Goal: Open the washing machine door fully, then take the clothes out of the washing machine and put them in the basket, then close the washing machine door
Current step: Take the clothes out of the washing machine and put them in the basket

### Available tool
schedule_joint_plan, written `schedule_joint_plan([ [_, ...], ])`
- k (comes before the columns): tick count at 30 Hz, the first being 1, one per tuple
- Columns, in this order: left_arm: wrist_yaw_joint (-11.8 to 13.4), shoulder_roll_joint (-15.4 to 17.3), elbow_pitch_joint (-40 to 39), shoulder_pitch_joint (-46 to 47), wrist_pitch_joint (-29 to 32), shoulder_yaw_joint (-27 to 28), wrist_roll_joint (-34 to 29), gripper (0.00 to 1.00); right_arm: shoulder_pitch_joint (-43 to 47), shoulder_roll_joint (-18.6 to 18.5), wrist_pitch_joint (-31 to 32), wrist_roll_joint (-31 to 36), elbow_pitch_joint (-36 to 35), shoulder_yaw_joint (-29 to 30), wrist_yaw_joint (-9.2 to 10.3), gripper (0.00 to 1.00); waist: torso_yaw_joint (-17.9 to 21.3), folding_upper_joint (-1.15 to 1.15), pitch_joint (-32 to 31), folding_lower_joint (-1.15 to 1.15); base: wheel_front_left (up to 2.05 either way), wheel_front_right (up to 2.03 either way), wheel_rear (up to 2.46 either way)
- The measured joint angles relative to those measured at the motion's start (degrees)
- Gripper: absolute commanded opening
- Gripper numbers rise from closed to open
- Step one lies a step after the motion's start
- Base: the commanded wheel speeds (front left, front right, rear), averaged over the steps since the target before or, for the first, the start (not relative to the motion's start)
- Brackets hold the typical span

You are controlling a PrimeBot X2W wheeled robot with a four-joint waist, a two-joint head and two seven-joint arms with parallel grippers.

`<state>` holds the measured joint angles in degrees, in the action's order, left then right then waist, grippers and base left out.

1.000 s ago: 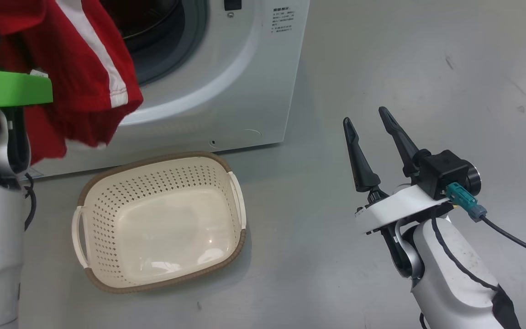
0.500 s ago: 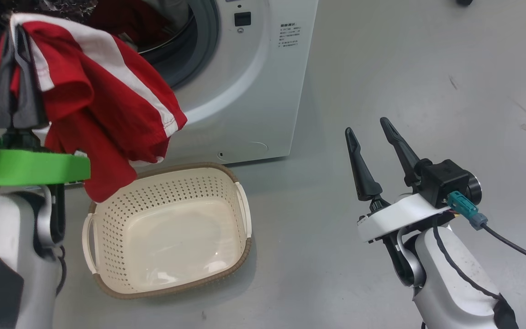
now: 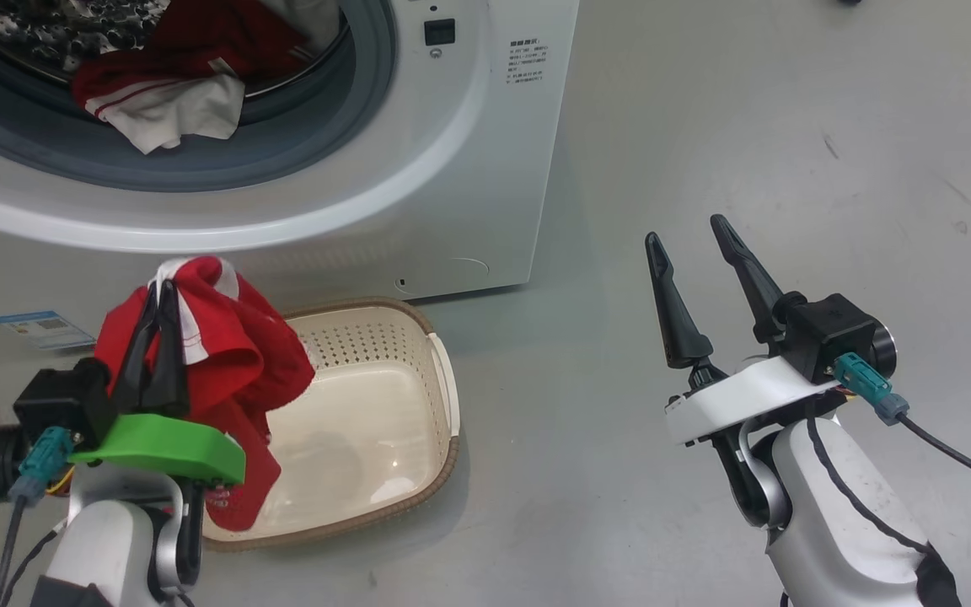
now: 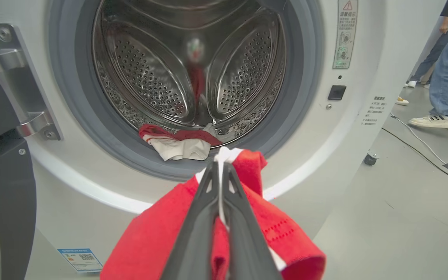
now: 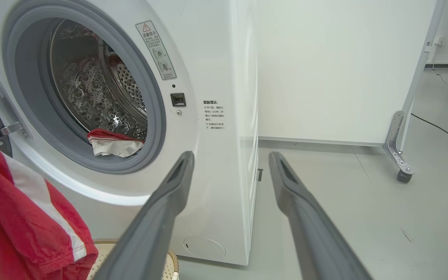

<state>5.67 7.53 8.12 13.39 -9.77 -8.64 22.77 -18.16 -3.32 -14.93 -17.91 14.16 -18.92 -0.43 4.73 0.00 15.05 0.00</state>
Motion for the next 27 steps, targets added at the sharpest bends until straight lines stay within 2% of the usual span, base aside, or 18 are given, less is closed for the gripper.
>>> schedule_joint_plan([
  [11, 0.1, -1.6, 6.9, -2.1, 1.1, 0.3, 2.6, 0.00, -0.1, 0.0, 0.0, 0.0, -2.0, -1.2, -0.27, 1.00, 0.8, 0.00, 3.3, 0.00, 0.00, 0.00, 0.00],
  [18, 0.1, -1.7, 12.4, -1.2, 2.0, 0.9, 4.4, 0.00, -1.0, 0.0, 0.0, 0.1, -4.0, -1.9, -0.15, 1.00, 2.0, 0.00, 7.9, 0.00, 0.00, 0.00, 0.00],
  [27, -1.9, -1.7, 19.6, 4.4, 3.7, 1.0, 5.4, 0.00, -4.4, 0.0, 0.0, 0.1, -6.5, -2.6, 0.00, 1.00, 4.0, 0.00, 14.6, 0.00, 0.00, 0.00, 0.00],
])
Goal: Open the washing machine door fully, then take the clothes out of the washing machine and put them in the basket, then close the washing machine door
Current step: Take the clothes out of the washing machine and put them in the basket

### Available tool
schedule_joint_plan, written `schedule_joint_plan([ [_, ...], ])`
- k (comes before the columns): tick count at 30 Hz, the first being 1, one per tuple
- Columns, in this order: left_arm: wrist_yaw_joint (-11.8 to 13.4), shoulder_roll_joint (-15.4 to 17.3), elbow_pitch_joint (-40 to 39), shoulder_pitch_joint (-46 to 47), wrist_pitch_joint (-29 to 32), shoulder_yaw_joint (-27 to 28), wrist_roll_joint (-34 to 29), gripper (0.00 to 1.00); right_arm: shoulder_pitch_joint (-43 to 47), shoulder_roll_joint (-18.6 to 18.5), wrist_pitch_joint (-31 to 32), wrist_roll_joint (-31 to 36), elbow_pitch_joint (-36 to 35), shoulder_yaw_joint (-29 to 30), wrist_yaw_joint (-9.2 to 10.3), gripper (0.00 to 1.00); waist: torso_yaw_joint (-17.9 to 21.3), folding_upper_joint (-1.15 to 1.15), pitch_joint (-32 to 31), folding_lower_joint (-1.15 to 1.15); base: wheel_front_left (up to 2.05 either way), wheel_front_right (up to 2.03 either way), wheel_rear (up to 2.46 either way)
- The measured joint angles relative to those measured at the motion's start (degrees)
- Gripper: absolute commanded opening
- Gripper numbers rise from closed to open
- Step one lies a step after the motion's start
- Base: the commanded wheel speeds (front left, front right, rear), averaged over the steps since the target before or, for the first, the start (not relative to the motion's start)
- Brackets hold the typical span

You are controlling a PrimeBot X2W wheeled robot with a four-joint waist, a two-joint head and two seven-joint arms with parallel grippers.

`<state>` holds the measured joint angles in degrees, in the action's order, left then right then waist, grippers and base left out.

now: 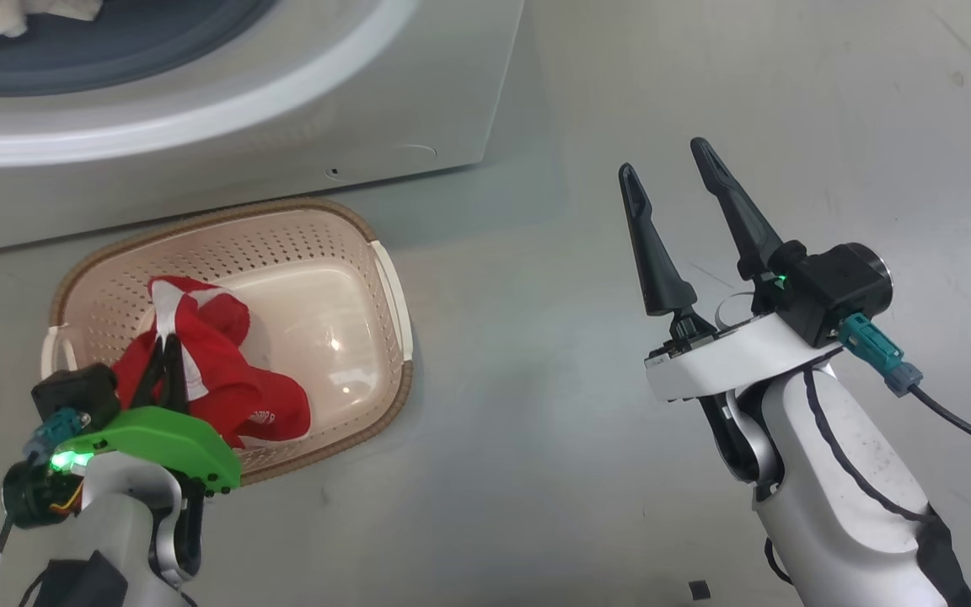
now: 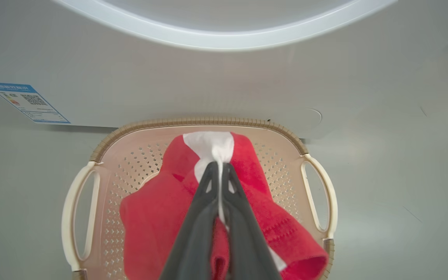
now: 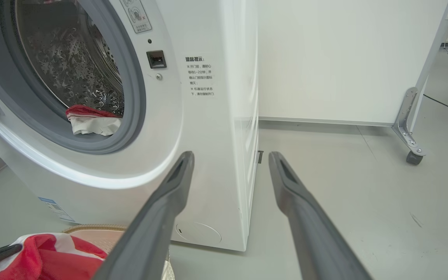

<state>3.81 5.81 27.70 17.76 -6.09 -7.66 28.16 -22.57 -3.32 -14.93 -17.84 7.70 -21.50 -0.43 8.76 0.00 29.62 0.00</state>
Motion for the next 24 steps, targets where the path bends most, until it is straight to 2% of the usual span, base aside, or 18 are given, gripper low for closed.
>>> schedule_joint_plan([
  [13, -1.2, 0.4, 6.8, 11.2, 1.1, 0.3, 0.5, 0.00, -5.4, 0.0, 0.0, 0.0, -3.2, -0.2, 0.58, 1.00, 2.5, 0.00, 10.6, 0.00, 0.00, 0.00, 0.00],
  [24, -3.1, 0.7, 15.8, 15.9, 1.5, 1.1, 2.1, 0.00, -7.9, 0.0, 0.0, 0.0, -3.5, -0.1, 1.10, 1.00, 3.7, 0.00, 17.4, -0.01, 0.00, 0.00, 0.00],
])
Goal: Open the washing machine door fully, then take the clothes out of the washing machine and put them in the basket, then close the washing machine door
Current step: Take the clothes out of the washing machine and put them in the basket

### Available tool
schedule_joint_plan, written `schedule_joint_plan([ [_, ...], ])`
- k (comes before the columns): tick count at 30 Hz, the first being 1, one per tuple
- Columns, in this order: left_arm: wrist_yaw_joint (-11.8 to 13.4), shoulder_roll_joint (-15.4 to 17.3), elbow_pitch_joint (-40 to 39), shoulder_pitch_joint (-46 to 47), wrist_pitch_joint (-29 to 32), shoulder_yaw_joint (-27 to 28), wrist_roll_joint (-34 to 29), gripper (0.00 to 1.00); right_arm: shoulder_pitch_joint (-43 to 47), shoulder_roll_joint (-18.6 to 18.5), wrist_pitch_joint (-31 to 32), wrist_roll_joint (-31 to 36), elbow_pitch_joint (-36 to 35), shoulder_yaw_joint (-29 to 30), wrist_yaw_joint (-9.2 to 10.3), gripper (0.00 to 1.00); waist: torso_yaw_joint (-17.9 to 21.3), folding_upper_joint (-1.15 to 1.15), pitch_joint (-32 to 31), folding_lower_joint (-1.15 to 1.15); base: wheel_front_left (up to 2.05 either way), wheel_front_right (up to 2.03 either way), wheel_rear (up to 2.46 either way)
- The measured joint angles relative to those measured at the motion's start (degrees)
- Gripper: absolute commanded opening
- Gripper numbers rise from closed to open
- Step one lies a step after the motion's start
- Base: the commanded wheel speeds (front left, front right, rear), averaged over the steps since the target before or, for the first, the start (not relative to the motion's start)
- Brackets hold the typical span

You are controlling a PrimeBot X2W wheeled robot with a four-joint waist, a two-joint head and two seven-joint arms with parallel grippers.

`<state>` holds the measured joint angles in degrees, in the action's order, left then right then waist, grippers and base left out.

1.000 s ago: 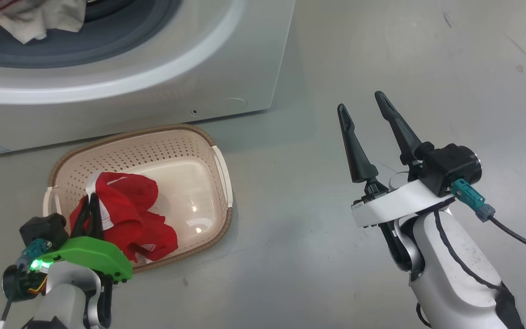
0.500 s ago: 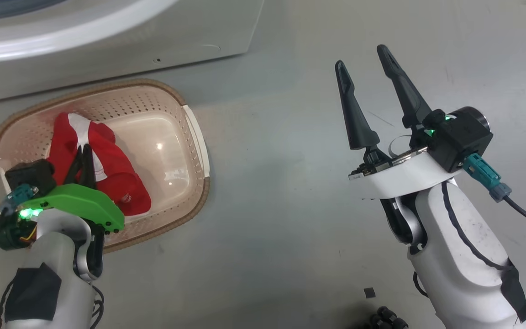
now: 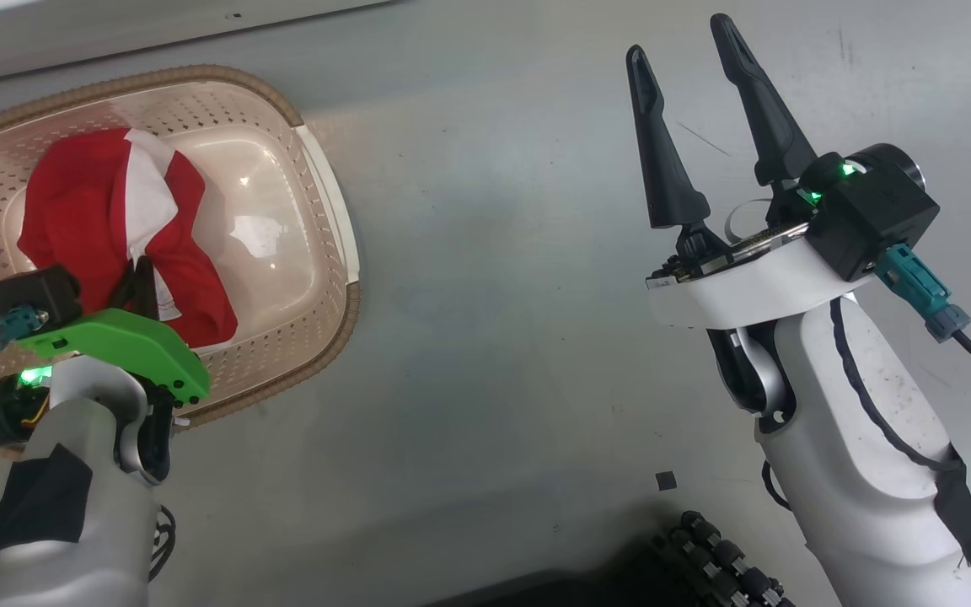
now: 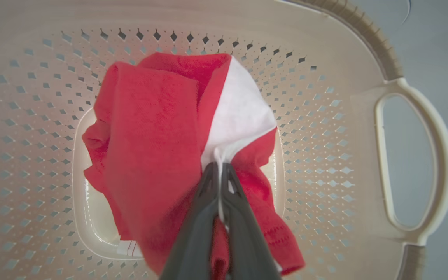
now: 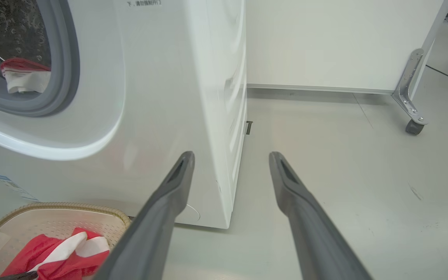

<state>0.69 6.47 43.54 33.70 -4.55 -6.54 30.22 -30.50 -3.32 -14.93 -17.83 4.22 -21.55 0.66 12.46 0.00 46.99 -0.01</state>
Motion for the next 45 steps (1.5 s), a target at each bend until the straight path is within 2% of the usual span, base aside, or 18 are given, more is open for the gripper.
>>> schedule_joint_plan([
  [7, -1.2, -0.1, 4.4, 2.5, 0.5, 0.4, 0.5, 0.00, -0.9, 0.0, 0.0, 0.0, 0.4, 0.0, 0.00, 1.00, 0.0, 0.00, 0.6, 0.00, 0.00, 0.00, 0.00],
  [13, -3.3, -0.4, 8.1, 3.3, 0.5, 0.1, 1.0, 0.00, -0.9, 0.0, 0.0, 0.0, 1.3, 0.1, 0.00, 1.00, -0.5, 0.00, -0.3, 0.00, 0.00, 0.00, 0.00],
  [14, -3.5, -0.5, 8.6, 3.3, 0.5, 0.0, 1.0, 0.10, -0.9, 0.0, 0.0, 0.0, 1.4, 0.1, -0.01, 1.00, -0.6, 0.00, -0.6, 0.00, 0.00, 0.00, 0.00],
  [15, -3.6, -0.6, 9.1, 3.4, 0.5, -0.1, 1.0, 0.38, -0.9, 0.0, 0.0, 0.0, 1.6, 0.1, -0.01, 1.00, -0.6, 0.00, -0.9, 0.00, 0.00, 0.00, 0.00],
  [16, -3.6, -0.7, 9.7, 3.4, 0.4, -0.2, 1.0, 0.54, -0.9, 0.0, 0.0, 0.0, 1.8, 0.1, -0.01, 1.00, -0.7, 0.00, -1.2, 0.00, 0.00, 0.00, 0.00],
  [17, -3.9, -0.7, 10.1, 3.4, 0.4, -0.3, 1.0, 1.00, -0.9, 0.0, 0.0, 0.0, 2.0, 0.2, -0.02, 1.00, -0.8, 0.00, -1.5, 0.00, 0.00, 0.00, 0.00],
  [34, -5.5, -2.1, 12.8, 3.2, -7.7, -2.3, 0.1, 1.00, 1.0, 0.0, 0.0, 1.4, 6.1, 2.4, -0.58, 1.00, -3.5, 0.00, -9.3, 0.00, 0.00, 0.00, 0.00],
  [45, -6.6, -2.2, 6.7, 1.6, -9.9, -3.2, -1.6, 1.00, 5.4, 0.0, 0.0, 1.8, 8.7, 5.1, -0.60, 1.00, -6.5, 0.00, -16.4, 0.00, 0.00, 0.00, 0.00],
])
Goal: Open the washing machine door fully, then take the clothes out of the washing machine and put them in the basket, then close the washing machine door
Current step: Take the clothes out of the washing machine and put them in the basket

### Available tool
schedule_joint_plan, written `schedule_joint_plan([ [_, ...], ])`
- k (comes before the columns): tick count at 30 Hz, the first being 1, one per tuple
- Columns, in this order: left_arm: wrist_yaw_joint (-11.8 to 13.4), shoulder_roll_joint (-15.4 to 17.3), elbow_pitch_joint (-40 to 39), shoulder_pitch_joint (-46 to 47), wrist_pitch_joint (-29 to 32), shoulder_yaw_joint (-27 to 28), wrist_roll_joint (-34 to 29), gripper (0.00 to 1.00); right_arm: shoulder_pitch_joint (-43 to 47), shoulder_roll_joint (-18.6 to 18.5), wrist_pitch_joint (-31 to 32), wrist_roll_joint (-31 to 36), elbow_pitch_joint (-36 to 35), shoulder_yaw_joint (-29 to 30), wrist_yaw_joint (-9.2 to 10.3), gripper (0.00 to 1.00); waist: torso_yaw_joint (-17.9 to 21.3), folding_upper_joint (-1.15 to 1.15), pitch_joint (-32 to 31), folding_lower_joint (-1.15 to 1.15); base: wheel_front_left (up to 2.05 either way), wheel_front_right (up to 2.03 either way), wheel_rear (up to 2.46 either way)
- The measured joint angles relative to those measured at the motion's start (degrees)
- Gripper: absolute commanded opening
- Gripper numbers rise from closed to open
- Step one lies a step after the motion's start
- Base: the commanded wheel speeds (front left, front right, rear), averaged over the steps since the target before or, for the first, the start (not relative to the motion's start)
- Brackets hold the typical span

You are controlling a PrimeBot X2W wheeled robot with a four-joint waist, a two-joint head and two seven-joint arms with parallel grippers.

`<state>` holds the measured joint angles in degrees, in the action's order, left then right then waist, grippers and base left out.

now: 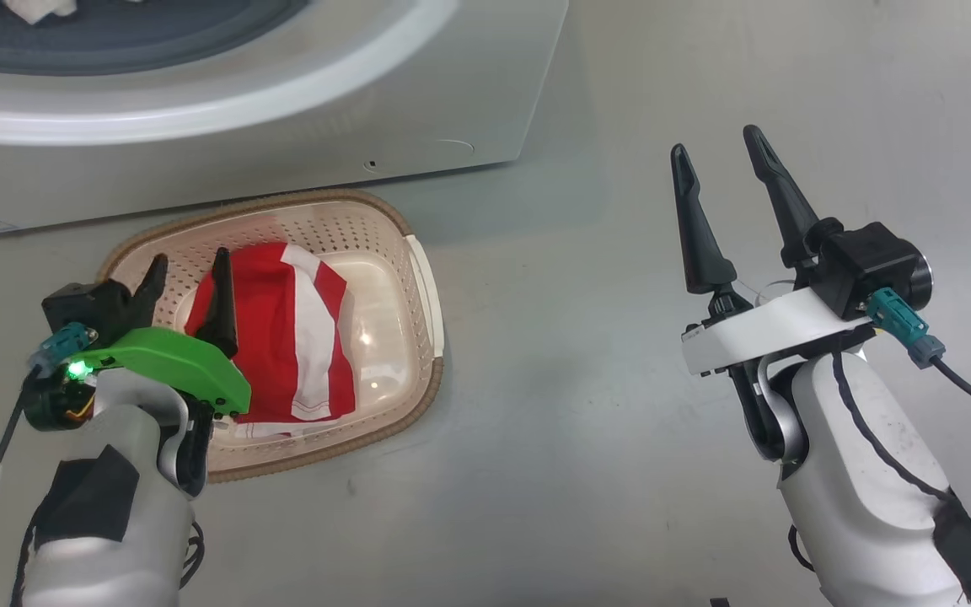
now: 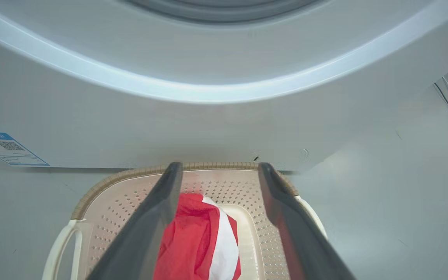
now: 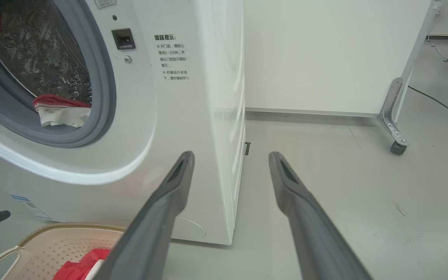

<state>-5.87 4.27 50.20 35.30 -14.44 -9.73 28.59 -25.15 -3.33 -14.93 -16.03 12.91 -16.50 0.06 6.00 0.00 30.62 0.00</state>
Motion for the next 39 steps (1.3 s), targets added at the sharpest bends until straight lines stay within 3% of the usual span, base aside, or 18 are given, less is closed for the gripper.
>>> schedule_joint_plan([
  [11, 0.1, 0.2, -13.1, -1.6, 0.0, 0.4, -4.2, 1.00, 3.1, 0.0, 0.0, 0.0, 1.4, 0.8, -0.71, 1.00, -3.0, 0.00, -7.1, 0.00, 0.00, 0.00, 0.00],
  [17, 1.6, 0.8, -19.2, -5.8, 0.0, 0.6, -7.1, 1.00, 5.3, 0.0, 0.0, -0.1, 2.2, 1.0, -1.01, 1.00, -3.9, 0.00, -10.9, 0.00, 0.00, 0.00, 0.00],
  [39, 5.1, 0.8, -28.5, -22.3, 0.0, 0.2, -9.0, 1.00, 12.9, 0.1, 0.0, -0.6, 3.8, 2.6, -1.01, 1.00, -4.8, 0.00, -19.7, 0.01, 0.00, 0.00, 0.00],
])
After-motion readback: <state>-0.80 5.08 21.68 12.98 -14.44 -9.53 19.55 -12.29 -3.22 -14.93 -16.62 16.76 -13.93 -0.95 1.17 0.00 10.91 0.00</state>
